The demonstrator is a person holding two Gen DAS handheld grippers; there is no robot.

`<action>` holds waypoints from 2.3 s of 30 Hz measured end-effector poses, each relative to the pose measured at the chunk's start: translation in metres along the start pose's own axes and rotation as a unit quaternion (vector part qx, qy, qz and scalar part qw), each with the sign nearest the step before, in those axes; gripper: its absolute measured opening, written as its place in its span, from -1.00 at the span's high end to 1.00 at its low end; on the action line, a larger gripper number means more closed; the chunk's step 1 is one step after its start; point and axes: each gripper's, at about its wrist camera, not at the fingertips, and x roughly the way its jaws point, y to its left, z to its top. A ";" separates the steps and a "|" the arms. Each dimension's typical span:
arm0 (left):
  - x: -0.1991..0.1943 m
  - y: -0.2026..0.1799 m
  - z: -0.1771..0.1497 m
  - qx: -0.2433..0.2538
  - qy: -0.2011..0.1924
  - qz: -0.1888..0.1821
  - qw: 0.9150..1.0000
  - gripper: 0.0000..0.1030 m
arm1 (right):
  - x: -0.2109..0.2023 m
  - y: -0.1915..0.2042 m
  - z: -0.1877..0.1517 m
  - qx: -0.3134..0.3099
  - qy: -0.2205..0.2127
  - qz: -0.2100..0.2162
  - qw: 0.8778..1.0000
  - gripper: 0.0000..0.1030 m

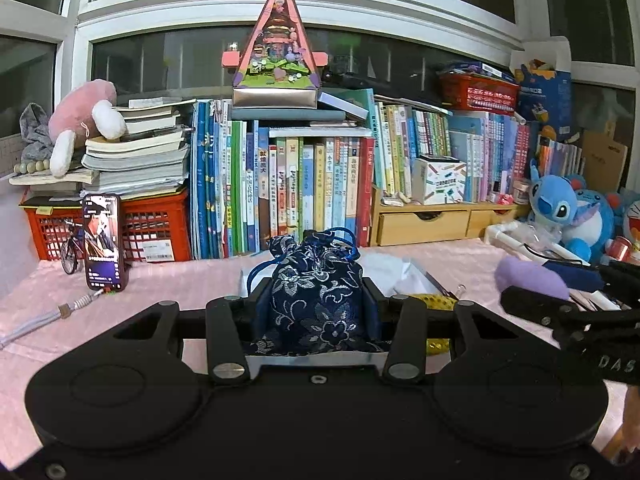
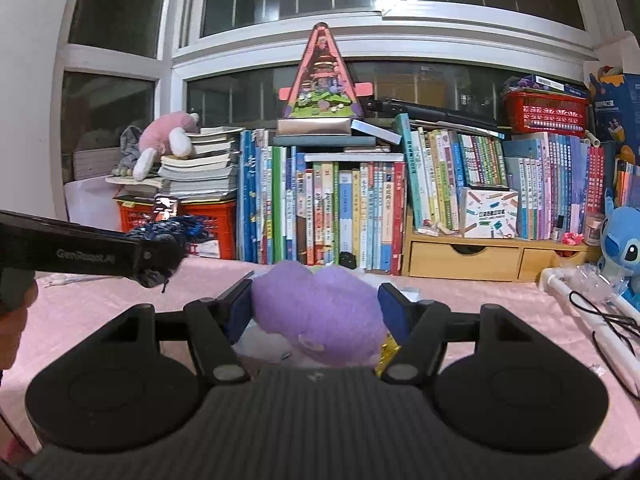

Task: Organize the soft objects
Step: 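Lift the pouch and plush heart and carry both over the white tray, then lower the pouch and heart into the tray and open both grippers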

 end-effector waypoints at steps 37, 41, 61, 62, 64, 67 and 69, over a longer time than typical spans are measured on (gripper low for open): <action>0.199 0.046 0.048 -0.048 0.214 0.040 0.975 0.17 | 0.181 -0.047 0.045 0.089 0.177 0.017 0.980 -0.34; 0.221 0.057 0.043 -0.075 0.238 0.037 0.968 0.17 | 0.207 -0.050 0.036 0.113 0.204 0.017 0.972 -0.34; 0.266 0.062 0.023 -0.081 0.286 0.029 0.954 0.15 | 0.269 -0.052 0.008 0.133 0.285 -0.002 0.949 -0.36; 0.267 0.062 0.023 -0.081 0.287 0.029 0.954 0.14 | 0.269 -0.052 0.008 0.134 0.286 -0.002 0.949 -0.36; 0.267 0.062 0.022 -0.080 0.289 0.026 0.954 0.11 | 0.270 -0.051 0.006 0.134 0.288 -0.002 0.948 -0.37; 0.266 0.062 0.022 -0.082 0.290 0.026 0.953 0.07 | 0.270 -0.051 0.006 0.136 0.289 -0.002 0.948 -0.40; 0.265 0.062 0.022 -0.085 0.293 0.029 0.952 0.03 | 0.270 -0.051 0.006 0.137 0.289 -0.004 0.947 -0.55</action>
